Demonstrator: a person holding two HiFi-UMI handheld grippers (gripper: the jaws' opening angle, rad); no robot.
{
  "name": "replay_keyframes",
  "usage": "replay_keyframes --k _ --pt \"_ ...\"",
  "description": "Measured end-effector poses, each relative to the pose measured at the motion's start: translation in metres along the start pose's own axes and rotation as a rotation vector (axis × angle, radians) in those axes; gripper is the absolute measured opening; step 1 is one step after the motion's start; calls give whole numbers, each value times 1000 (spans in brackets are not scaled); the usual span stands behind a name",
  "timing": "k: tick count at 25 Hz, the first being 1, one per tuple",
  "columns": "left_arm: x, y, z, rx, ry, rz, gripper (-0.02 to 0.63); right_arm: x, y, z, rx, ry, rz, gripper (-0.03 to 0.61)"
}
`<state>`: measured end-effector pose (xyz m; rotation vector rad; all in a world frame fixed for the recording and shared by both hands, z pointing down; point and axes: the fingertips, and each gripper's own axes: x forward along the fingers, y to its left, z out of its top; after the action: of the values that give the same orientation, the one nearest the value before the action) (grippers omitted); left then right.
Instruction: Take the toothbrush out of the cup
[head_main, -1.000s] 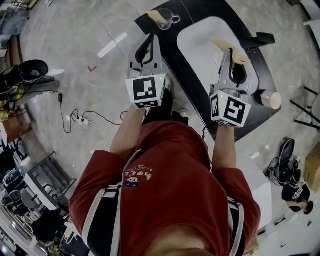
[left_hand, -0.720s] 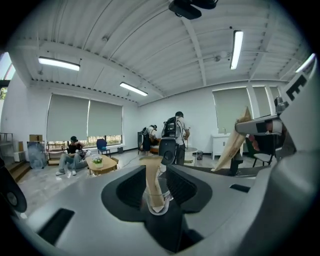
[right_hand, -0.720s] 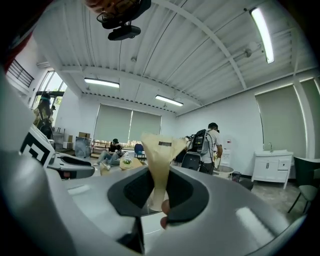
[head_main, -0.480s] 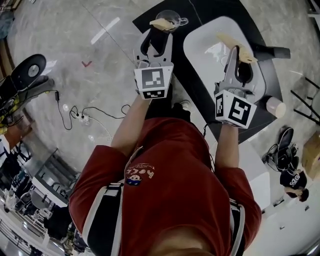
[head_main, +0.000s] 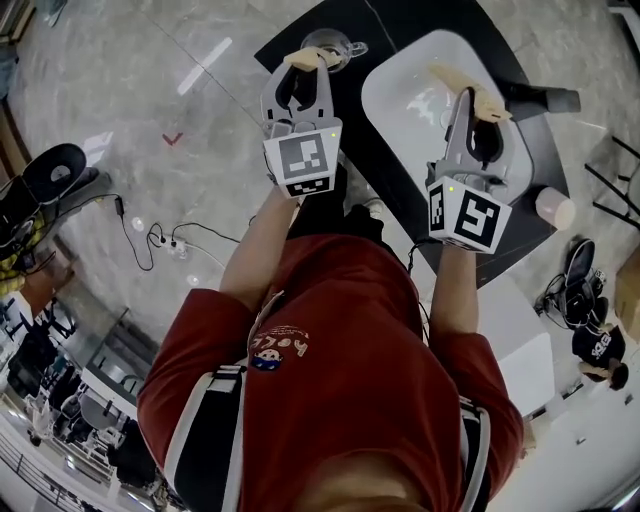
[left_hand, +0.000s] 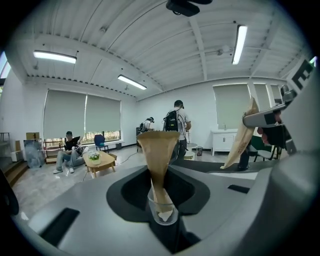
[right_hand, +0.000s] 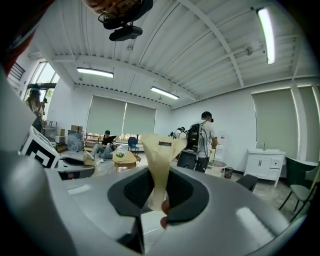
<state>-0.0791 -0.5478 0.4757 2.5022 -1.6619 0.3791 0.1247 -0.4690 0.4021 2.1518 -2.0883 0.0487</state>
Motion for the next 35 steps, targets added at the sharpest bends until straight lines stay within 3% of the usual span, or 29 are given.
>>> replay_keyframes --k 8,15,20,25,29,35 --pt "-29 -13 50 71 -124 2 77 -39 -18 21 22 -79 -52 69" --pt "-78 -55 107 120 -253 -47 77 -102 -55 43 29 -158 -141 69" --pt "-102 -104 106 155 -312 -132 77 -152 -84 31 37 -193 -229 69" --pt "-142 -171 115 194 -362 -297 77 -227 -121 35 25 -201 -350 69" --pt "-163 -213 104 209 -367 -382 77 -266 -138 21 10 -186 -402 70" --pt "-186 -250 97 205 -374 -431 77 -304 -150 15 1 -186 -426 70"
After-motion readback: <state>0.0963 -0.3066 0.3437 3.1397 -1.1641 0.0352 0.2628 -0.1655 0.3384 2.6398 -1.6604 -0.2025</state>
